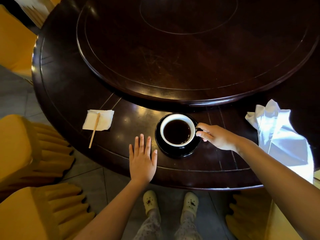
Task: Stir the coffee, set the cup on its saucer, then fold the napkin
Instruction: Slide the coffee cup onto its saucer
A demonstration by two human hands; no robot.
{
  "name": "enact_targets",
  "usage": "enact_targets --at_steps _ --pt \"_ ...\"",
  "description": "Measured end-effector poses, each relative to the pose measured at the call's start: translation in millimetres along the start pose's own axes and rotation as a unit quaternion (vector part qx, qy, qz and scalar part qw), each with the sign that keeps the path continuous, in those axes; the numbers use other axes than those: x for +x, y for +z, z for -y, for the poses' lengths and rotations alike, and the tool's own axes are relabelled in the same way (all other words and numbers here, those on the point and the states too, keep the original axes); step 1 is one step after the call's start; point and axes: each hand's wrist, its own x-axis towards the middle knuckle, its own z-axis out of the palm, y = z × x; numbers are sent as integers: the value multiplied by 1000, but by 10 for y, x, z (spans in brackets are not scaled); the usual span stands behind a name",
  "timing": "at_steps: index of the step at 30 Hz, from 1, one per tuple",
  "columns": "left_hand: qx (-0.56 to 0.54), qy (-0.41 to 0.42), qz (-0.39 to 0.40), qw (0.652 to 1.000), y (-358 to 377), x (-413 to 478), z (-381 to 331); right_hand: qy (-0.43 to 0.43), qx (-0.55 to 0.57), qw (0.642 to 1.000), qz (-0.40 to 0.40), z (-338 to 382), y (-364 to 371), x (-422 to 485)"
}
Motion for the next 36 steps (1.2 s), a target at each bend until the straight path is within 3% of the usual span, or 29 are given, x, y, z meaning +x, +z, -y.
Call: enact_targets --at_steps 9,23,32,36 --pt "-2 -6 -3 1000 -4 -8 -15 -3 18 1000 -7 -49 -40 -5" --pt "13 6 42 999 -101 5 -41 30 111 988 -98 -15 104 -82" --pt "54 29 130 990 -384 56 -106 113 -22 984 -134 -21 -157 -279" --pt "81 24 167 982 -505 -30 -215 224 -141 936 -233 -262 -421 -517"
